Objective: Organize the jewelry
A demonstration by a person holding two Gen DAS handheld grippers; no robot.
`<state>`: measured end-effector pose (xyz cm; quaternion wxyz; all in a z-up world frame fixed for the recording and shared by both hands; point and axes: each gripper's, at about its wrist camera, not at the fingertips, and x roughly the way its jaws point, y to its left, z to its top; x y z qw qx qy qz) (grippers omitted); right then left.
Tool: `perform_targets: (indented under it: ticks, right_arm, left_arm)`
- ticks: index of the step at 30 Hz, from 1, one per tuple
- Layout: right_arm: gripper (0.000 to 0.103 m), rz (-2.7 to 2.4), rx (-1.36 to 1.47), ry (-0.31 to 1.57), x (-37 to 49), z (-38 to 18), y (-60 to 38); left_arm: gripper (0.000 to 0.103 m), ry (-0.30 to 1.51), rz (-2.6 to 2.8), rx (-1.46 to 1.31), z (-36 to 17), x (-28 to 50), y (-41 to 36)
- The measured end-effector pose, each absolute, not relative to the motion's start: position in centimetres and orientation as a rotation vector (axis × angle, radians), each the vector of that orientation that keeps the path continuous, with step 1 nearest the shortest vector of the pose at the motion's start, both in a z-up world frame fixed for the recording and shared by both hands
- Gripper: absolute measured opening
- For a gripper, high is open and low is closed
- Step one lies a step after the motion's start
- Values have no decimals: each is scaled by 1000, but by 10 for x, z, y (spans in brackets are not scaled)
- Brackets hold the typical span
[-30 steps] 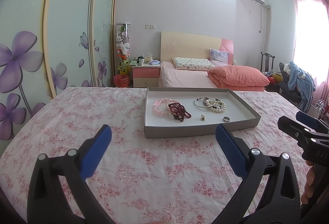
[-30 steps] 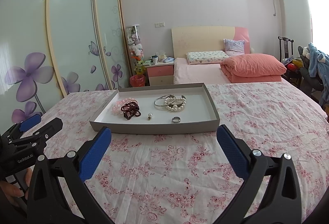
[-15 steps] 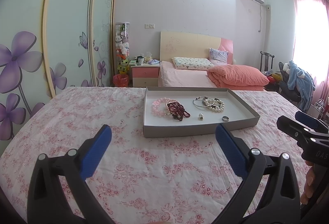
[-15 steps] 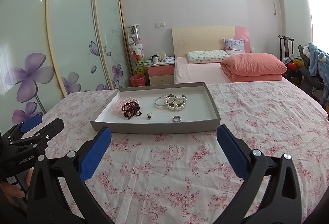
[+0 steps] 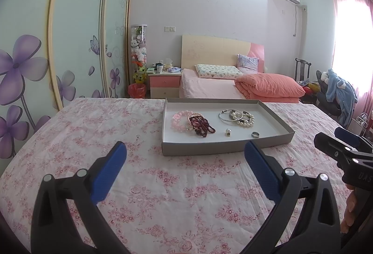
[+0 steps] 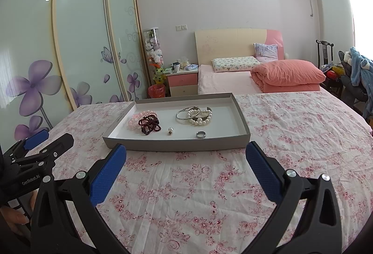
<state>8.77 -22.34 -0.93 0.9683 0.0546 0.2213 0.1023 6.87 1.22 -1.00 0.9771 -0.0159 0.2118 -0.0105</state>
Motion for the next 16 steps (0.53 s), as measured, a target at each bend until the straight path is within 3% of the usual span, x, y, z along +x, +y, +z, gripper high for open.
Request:
perform_targets:
  ticks: [16]
  right_arm:
    - [101, 208, 112, 452, 86, -9, -221]
  left_arm:
    - [99, 419, -33, -31, -3, 69, 6]
